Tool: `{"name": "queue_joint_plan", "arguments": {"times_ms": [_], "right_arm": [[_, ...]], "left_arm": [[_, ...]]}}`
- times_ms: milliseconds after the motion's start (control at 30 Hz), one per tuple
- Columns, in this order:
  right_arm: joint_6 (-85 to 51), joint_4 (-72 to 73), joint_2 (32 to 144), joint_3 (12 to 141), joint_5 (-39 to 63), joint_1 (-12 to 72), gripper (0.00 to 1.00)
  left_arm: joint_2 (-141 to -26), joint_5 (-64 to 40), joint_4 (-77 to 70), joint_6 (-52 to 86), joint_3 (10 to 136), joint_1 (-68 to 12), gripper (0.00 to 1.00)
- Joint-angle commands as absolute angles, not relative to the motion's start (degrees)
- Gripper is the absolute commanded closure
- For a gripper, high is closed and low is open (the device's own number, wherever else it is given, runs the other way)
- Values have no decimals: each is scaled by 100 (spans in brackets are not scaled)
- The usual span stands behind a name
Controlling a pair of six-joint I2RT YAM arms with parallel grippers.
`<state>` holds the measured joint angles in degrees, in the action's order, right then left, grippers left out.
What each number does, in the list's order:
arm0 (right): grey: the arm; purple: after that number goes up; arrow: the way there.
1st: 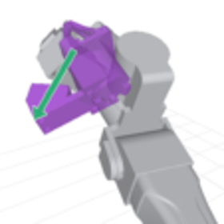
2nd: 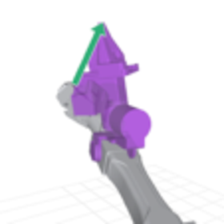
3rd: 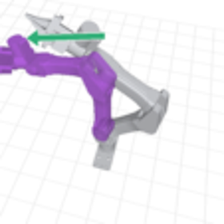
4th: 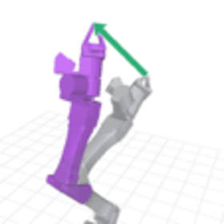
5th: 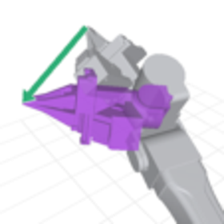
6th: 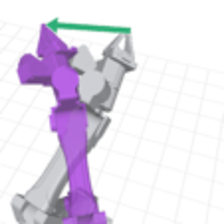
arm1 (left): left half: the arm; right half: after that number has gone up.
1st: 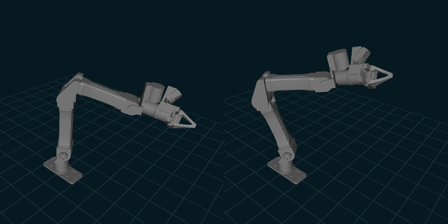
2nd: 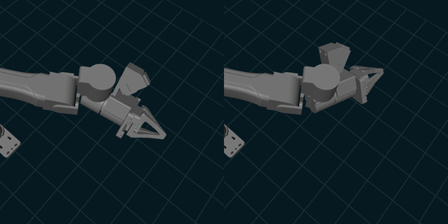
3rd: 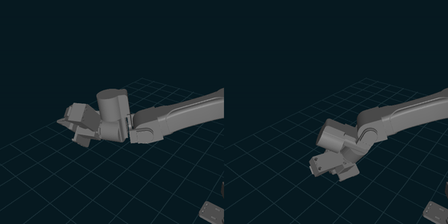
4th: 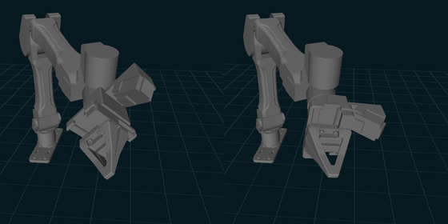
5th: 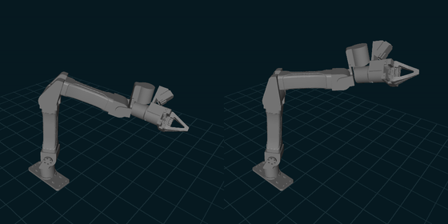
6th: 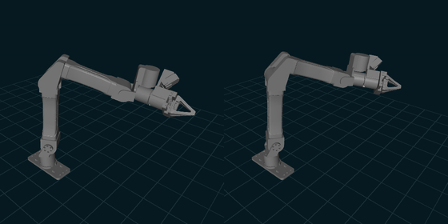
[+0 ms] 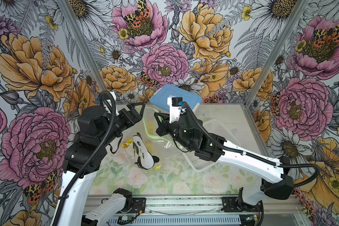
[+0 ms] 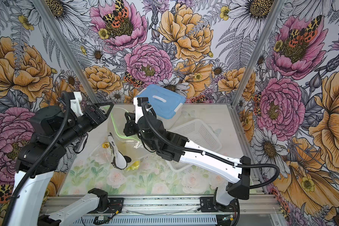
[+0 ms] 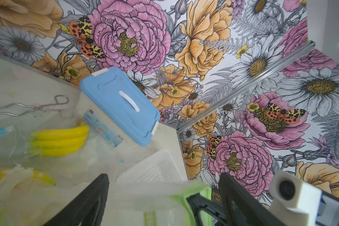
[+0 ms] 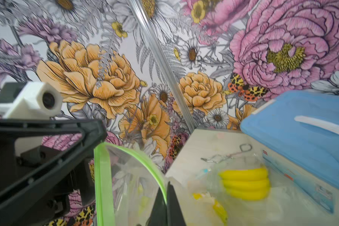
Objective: Open the zip-top bag and take out the banana
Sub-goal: Open the zipper of the food storage bag at the center of the board.
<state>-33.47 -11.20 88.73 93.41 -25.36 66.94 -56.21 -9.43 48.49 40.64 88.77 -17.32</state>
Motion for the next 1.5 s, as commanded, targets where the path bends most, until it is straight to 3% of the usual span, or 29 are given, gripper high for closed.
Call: {"name": "queue_joint_plan", "arguments": {"times_ms": [0,400,767,1033,1467], "right_arm": [[-3293,-981,8112,8867,-3381,6622,100],[-1411,-1152,6278,7334,-4636,5438,100],[-3170,-1351,6893,7498,-3947,5788,100],[-4736,-1345,7506,7832,-3279,6070,100],[-5256,-1335,7787,8266,-2898,6098,100]], "left_arm": [[-5728,-1411,4709,4198,8615,-1688,10],[-6256,-1650,4333,4168,8705,-1766,10],[-6288,-1766,4298,4199,8692,-1939,10],[-5764,-1020,4306,5029,8410,-3375,10],[-6023,236,5273,5832,8559,-5156,13]]}}
